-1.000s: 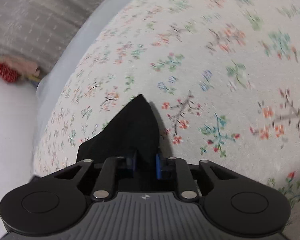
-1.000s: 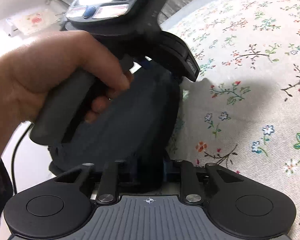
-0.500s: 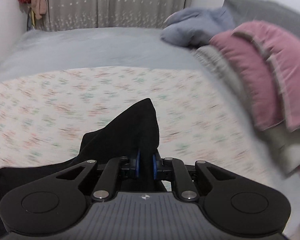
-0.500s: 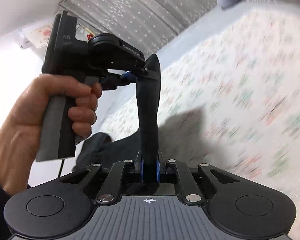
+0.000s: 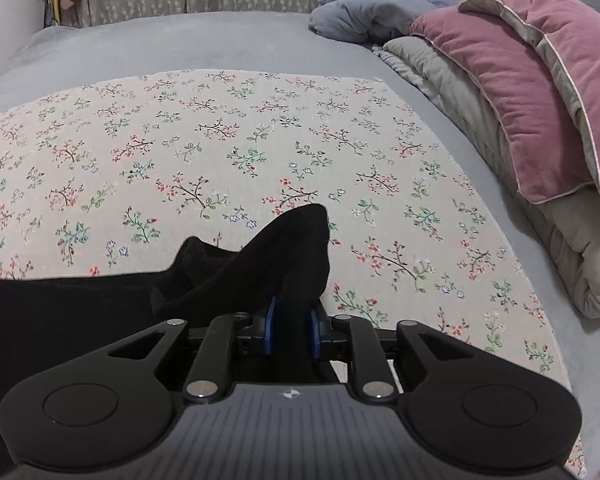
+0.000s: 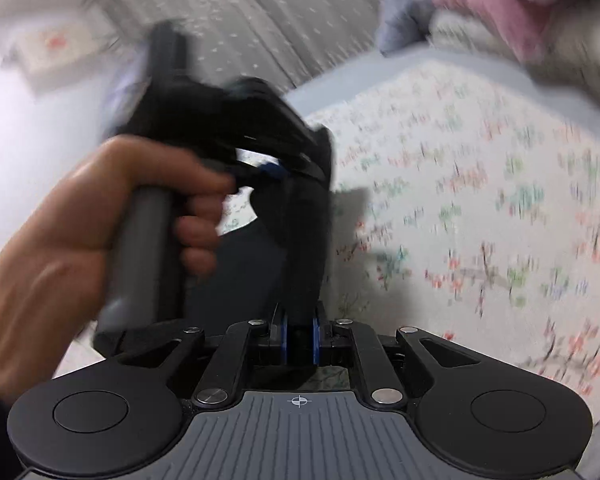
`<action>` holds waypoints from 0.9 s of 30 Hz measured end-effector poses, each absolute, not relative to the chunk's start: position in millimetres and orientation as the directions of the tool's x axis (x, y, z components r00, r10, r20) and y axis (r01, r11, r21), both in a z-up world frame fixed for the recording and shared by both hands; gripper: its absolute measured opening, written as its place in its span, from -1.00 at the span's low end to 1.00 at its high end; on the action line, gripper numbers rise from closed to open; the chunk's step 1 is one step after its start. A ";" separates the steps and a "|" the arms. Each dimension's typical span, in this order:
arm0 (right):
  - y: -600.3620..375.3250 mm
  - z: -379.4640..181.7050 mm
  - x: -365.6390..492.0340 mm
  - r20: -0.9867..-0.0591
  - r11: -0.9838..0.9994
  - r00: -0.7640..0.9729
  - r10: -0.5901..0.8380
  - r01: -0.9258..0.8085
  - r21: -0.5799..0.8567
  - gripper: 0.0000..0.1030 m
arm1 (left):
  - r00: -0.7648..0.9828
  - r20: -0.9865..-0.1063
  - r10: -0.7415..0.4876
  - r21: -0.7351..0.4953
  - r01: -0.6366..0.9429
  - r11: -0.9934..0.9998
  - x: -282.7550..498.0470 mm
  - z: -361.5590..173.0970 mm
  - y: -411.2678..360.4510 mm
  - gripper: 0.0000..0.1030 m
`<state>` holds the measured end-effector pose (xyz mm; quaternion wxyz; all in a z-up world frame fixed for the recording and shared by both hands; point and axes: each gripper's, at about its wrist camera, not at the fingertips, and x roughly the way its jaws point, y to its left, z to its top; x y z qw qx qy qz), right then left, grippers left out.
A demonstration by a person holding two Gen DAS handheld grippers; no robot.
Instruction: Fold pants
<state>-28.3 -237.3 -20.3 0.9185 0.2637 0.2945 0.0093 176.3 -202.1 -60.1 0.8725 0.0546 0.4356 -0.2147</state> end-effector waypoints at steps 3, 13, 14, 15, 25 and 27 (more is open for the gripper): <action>-229.7 -23.5 -30.6 -0.543 0.887 0.827 0.147 0.133 0.443 -0.79 | 0.551 -0.785 -0.283 -0.016 0.438 0.899 170.9 -59.3 -211.0 -0.52; -211.6 -18.4 -32.8 -0.518 0.928 0.848 0.108 0.101 0.358 -0.79 | 0.568 -0.775 -0.277 0.049 0.491 0.869 164.8 -48.3 -226.2 -0.64; -209.2 -16.7 -33.2 -0.516 0.933 0.851 0.100 0.099 0.345 -0.79 | 0.566 -0.771 -0.292 0.027 0.487 0.873 164.4 -43.6 -223.1 -0.66; -207.1 -15.5 -33.6 -0.512 0.937 0.854 0.093 0.098 0.334 -0.79 | 0.564 -0.768 -0.305 0.008 0.485 0.875 164.3 -38.2 -219.6 -0.66; -176.0 5.6 -44.4 -0.432 0.974 0.901 0.048 0.053 0.219 -0.79 | 0.554 -0.687 -0.471 -0.201 0.478 0.855 170.0 1.4 -113.6 -0.69; -161.6 11.0 -45.1 -0.411 0.980 0.910 0.048 0.036 0.195 -0.79 | 0.549 -0.671 -0.499 -0.253 0.464 0.849 175.3 0.9 -79.5 -0.69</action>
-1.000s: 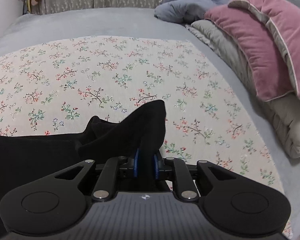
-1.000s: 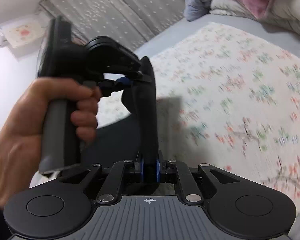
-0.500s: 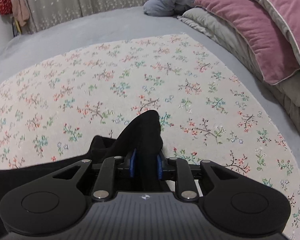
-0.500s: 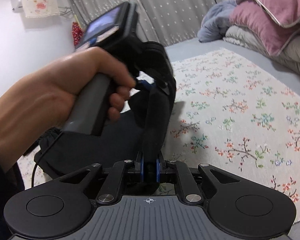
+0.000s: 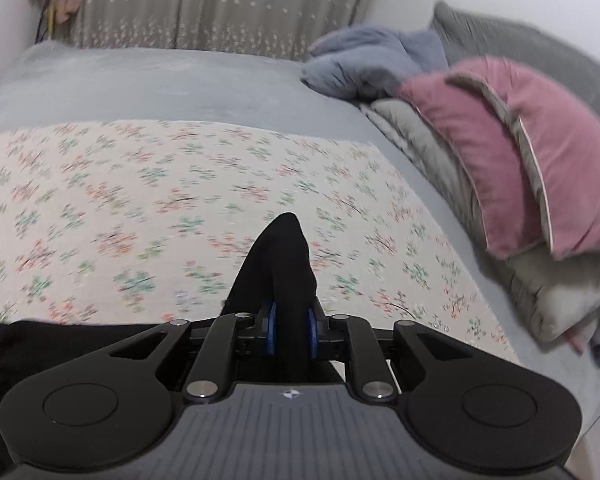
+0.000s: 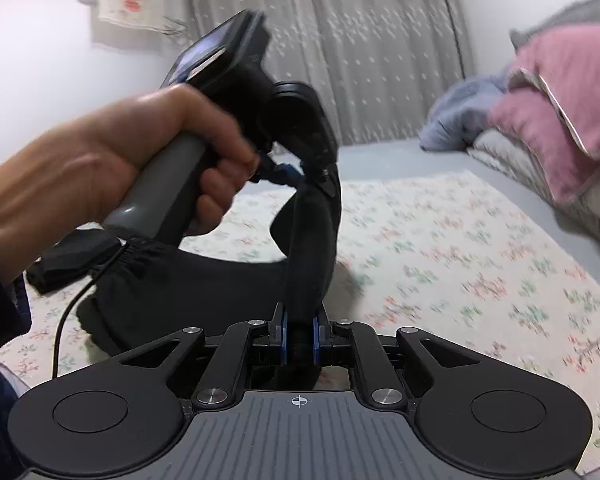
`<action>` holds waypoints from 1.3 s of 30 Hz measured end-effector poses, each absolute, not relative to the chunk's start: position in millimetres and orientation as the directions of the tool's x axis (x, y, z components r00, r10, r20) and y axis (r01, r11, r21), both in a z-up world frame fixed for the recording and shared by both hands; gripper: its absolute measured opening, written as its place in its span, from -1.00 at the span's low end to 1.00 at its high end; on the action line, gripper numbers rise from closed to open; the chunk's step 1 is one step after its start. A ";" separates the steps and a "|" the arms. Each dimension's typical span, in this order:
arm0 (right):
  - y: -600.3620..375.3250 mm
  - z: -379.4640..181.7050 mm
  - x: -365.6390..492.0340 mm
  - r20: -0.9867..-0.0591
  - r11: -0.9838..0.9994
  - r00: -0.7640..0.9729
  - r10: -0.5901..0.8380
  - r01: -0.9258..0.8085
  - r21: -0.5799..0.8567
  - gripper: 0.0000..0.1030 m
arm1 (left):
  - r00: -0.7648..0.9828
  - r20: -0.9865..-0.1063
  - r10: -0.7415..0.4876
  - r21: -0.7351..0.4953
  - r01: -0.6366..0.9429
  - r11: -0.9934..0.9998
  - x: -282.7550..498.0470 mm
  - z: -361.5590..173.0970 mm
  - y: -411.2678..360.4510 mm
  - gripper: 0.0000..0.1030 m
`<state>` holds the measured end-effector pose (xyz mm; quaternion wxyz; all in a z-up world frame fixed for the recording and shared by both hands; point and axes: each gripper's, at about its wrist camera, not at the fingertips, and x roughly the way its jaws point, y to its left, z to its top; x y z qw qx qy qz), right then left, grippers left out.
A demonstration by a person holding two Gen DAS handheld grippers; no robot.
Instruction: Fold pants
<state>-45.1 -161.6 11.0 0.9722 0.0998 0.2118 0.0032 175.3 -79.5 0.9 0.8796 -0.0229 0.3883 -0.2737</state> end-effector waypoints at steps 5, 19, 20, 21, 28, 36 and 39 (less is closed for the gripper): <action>-110.5 20.2 -38.9 -0.374 0.994 0.926 0.051 -0.010 0.111 -0.79 | 0.551 -0.662 -0.509 -0.312 0.415 0.855 189.4 -6.6 -14.1 -0.70; 33.2 27.2 7.0 -0.410 0.981 0.908 0.082 -0.147 -0.129 -0.79 | 0.542 -0.550 -0.636 -0.519 0.374 0.768 235.9 -22.9 113.1 -0.75; 39.7 27.5 11.5 -0.416 0.979 0.906 0.082 -0.151 -0.136 -0.79 | 0.541 -0.548 -0.637 -0.525 0.370 0.766 239.3 -21.2 119.7 -0.75; 47.6 28.1 16.1 -0.421 0.977 0.903 0.082 -0.156 -0.143 -0.79 | 0.544 -0.543 -0.639 -0.528 0.370 0.764 242.7 -19.5 126.4 -0.76; 90.4 33.1 35.9 -0.404 0.964 0.909 0.099 -0.188 -0.187 -0.79 | 0.545 -0.505 -0.670 -0.630 0.297 0.717 262.2 -32.6 176.2 -0.76; 123.2 26.2 55.5 -0.426 0.938 0.899 0.102 -0.230 -0.259 -0.78 | 0.512 -0.576 -0.637 -0.638 0.205 0.742 281.4 -76.9 206.3 -0.74; 135.6 13.5 65.4 -0.458 0.922 0.883 0.105 -0.259 -0.287 -0.78 | 0.496 -0.612 -0.616 -0.618 0.185 0.764 282.6 -89.5 210.7 -0.67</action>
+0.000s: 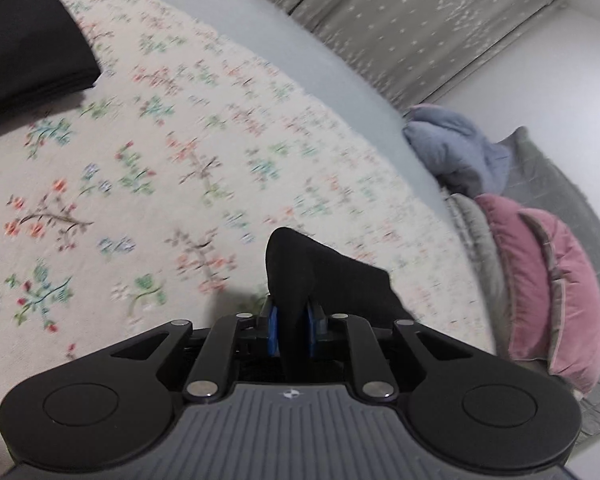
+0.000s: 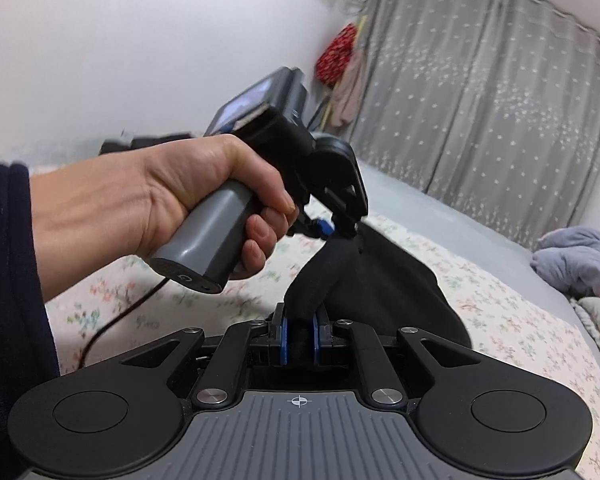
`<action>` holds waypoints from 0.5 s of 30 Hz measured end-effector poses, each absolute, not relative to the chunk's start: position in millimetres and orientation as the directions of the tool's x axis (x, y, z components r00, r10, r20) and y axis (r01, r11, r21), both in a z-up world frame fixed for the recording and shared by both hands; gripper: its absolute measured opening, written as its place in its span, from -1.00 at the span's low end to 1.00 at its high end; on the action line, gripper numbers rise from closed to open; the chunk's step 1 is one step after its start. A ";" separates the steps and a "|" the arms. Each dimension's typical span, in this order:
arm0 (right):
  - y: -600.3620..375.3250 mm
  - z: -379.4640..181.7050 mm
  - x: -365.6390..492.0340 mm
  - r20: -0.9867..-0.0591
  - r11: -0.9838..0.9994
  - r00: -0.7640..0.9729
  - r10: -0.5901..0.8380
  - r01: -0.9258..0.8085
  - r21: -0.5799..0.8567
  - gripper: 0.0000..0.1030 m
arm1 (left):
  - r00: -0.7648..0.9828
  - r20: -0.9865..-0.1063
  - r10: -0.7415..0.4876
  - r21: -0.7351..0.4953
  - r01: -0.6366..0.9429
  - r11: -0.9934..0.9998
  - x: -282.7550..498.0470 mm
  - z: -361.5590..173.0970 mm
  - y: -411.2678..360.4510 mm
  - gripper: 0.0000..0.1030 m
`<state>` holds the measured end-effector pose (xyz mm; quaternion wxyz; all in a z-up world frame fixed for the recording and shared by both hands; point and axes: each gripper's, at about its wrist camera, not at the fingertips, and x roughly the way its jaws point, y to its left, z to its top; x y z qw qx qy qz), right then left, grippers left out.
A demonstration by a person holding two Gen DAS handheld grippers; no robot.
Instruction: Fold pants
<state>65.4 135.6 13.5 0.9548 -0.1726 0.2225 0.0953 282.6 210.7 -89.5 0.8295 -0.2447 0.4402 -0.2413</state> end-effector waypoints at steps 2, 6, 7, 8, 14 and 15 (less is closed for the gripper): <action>141.6 4.2 69.7 -0.475 0.913 0.873 0.110 -0.277 -0.298 -0.78 | 0.504 -0.625 -0.596 -0.590 0.194 0.784 280.5 -88.7 210.5 -0.58; 145.5 -14.8 71.5 -0.515 0.903 0.847 0.134 -0.319 -0.290 -0.78 | 0.520 -0.666 -0.535 -0.514 0.200 0.834 277.5 -89.1 207.8 -0.28; 143.0 -18.6 72.3 -0.526 0.905 0.838 0.141 -0.325 -0.274 -0.78 | 0.519 -0.670 -0.531 -0.509 0.199 0.837 277.4 -89.9 208.8 -0.27; 141.2 -21.4 73.0 -0.536 0.908 0.831 0.148 -0.329 -0.259 -0.77 | 0.521 -0.670 -0.529 -0.511 0.194 0.837 276.5 -90.2 210.8 -0.25; 138.4 -36.2 71.6 -0.545 0.892 0.817 0.188 -0.375 -0.253 -0.53 | 0.589 -0.657 -0.471 -0.471 0.167 0.866 264.4 -76.4 213.7 -0.17; 135.6 -38.7 66.0 -0.538 0.889 0.815 0.215 -0.391 -0.237 -0.38 | 0.607 -0.650 -0.457 -0.458 0.167 0.873 259.8 -70.2 214.7 -0.17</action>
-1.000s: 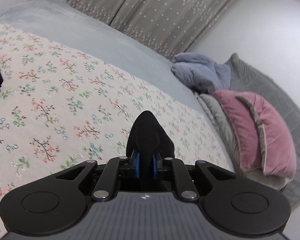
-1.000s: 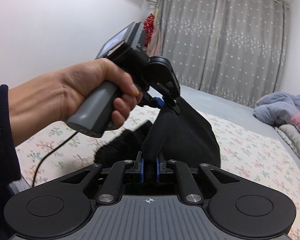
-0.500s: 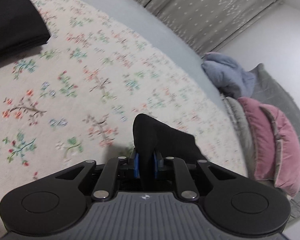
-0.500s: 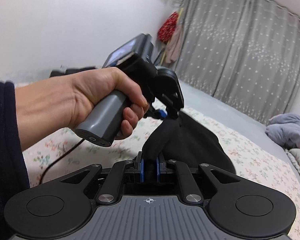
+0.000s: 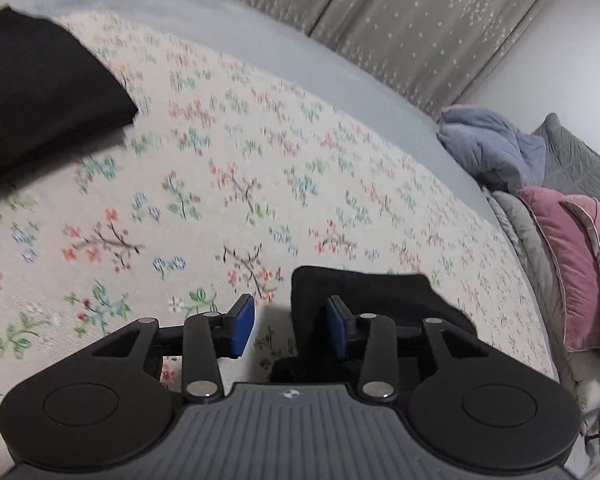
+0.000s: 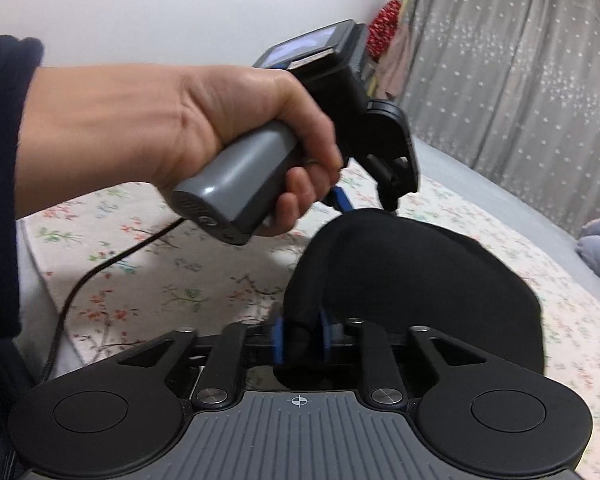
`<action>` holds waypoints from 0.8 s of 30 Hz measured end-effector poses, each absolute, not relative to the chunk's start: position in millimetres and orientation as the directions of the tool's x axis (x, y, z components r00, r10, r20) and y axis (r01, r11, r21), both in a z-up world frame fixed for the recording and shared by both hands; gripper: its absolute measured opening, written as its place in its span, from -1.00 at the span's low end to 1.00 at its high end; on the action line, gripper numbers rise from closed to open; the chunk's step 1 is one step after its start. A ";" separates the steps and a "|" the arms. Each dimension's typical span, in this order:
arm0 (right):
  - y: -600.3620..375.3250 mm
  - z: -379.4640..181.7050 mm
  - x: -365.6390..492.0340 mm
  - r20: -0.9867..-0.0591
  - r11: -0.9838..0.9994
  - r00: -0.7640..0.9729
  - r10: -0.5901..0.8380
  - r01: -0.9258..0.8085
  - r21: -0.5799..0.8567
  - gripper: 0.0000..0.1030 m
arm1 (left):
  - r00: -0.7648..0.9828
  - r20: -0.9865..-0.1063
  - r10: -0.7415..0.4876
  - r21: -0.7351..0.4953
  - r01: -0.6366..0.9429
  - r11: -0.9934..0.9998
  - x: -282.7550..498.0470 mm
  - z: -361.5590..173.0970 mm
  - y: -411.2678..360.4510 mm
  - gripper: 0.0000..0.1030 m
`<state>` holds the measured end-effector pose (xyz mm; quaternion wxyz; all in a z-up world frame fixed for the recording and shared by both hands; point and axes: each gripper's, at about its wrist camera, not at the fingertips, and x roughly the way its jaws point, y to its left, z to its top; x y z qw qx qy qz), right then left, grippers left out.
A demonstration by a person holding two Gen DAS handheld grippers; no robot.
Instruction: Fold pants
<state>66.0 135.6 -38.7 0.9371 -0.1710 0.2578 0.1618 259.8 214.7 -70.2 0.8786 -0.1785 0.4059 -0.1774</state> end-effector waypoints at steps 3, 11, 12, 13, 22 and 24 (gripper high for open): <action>118.8 -26.3 55.0 -0.517 0.892 0.797 0.311 -0.433 -0.131 -0.18 | 0.672 -0.632 -0.386 -0.375 0.171 0.911 245.1 -50.5 214.0 -0.17; 15.2 25.3 24.2 -0.349 0.828 0.751 0.561 -0.496 0.262 -0.07 | 0.733 -0.524 -0.435 -0.352 0.279 0.894 179.2 -12.8 205.0 -0.17; 4.1 26.9 24.6 -0.340 0.842 0.772 0.537 -0.471 0.262 -0.07 | 0.722 -0.520 -0.456 -0.355 0.303 0.884 172.5 -12.5 199.4 -0.17; -4.4 26.1 26.3 -0.341 0.863 0.795 0.503 -0.438 0.252 -0.07 | 0.708 -0.524 -0.473 -0.354 0.324 0.877 166.4 -14.7 192.9 -0.17; -29.5 -31.5 58.0 -0.546 0.953 0.782 0.301 -0.220 0.210 -0.04 | 0.658 -0.655 -0.372 -0.216 0.309 0.926 144.2 -66.0 181.5 -0.31; -18.2 -41.2 51.1 -0.562 0.958 0.776 0.287 -0.233 0.168 -0.03 | 0.660 -0.658 -0.361 -0.201 0.308 0.930 146.6 -69.7 182.3 -0.30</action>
